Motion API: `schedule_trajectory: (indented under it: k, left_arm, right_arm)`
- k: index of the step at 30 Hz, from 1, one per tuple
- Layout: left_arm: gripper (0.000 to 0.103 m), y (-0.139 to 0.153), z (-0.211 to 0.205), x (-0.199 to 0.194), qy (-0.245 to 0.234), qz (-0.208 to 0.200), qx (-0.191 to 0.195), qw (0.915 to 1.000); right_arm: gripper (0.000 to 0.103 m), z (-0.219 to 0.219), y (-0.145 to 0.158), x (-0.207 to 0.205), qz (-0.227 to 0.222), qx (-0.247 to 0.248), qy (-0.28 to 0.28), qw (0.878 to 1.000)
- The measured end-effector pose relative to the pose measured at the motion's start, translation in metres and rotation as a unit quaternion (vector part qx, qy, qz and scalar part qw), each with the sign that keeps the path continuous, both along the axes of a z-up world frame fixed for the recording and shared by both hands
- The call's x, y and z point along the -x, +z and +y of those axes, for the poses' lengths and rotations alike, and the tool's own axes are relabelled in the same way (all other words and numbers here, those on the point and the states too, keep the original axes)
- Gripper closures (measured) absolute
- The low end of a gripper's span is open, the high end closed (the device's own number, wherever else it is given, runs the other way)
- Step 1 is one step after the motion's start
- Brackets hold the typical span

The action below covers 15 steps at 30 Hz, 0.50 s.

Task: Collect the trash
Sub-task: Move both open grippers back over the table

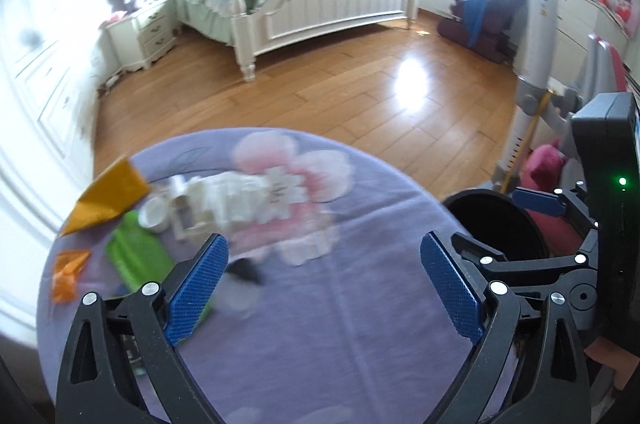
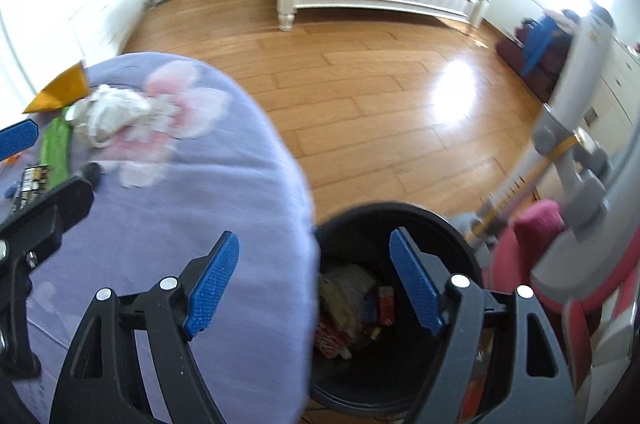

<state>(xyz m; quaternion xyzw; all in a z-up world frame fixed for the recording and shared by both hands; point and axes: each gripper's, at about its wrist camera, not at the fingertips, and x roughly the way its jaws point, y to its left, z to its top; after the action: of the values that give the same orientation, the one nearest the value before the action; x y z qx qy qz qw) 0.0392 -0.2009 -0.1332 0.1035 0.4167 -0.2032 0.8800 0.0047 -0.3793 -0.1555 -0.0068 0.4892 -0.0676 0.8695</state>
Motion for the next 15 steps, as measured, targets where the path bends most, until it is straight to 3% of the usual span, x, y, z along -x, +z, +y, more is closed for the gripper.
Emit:
schedule_trajectory:
  k: [11,15]
  left_arm:
    - [0.008,-0.009,0.165,-0.041,0.141,0.026,0.010,0.9896]
    - [0.008,-0.017,0.208,-0.049,0.173,0.037,0.010,0.9841]
  right_arm:
    - [0.027,0.107,0.001,-0.061,0.016,-0.012,0.112,0.993]
    - [0.035,0.135,-0.002,-0.082,0.026,-0.024,0.140,0.989]
